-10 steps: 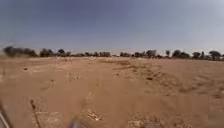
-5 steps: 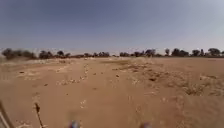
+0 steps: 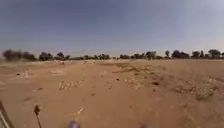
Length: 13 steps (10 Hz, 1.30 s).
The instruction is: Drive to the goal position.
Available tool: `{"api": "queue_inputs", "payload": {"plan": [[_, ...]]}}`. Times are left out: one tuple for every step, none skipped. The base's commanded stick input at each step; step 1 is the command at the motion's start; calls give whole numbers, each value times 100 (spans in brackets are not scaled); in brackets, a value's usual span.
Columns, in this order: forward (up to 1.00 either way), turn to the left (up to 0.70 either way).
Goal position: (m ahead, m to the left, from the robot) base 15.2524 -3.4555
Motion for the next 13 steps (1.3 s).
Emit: {"api": "queue_inputs", "payload": {"plan": [[50,0],[50,0],[50,0],[50,0],[50,0],[50,0],[50,0],[50,0],[50,0],[50,0],[50,0],[50,0],[50,0]]}}
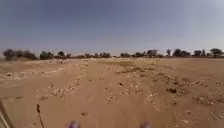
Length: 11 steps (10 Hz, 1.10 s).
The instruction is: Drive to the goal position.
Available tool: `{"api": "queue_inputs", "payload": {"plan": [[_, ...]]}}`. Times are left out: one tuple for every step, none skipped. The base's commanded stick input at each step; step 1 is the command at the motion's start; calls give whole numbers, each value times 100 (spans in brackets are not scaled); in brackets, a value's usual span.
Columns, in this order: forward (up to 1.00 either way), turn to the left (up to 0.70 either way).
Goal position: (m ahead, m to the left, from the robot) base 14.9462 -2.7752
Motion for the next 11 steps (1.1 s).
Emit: {"api": "queue_inputs", "payload": {"plan": [[50,0],[50,0],[50,0],[50,0],[50,0],[50,0],[50,0],[50,0],[50,0],[50,0],[50,0]]}}
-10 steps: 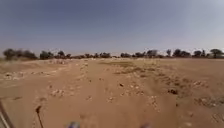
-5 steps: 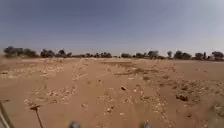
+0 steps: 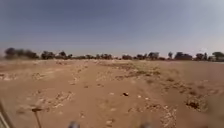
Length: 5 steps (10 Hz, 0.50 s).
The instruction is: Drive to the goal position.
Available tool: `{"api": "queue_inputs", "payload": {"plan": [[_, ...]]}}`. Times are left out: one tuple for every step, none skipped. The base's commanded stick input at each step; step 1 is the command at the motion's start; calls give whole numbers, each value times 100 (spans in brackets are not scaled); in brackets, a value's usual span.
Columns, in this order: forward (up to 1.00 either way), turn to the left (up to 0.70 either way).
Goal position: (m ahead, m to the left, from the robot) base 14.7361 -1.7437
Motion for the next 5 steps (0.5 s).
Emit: {"api": "queue_inputs", "payload": {"plan": [[50,0],[50,0],[50,0],[50,0],[50,0]]}}
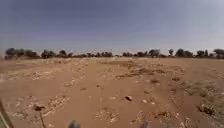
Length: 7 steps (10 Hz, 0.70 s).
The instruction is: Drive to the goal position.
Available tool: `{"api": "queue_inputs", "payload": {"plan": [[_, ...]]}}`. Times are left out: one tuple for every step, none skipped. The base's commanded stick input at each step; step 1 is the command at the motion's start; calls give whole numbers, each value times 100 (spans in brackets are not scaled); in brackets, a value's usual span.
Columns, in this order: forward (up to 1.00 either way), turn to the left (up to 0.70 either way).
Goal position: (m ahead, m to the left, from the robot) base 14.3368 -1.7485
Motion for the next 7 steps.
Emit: {"api": "queue_inputs", "payload": {"plan": [[50,0],[50,0],[50,0],[50,0],[50,0],[50,0],[50,0]]}}
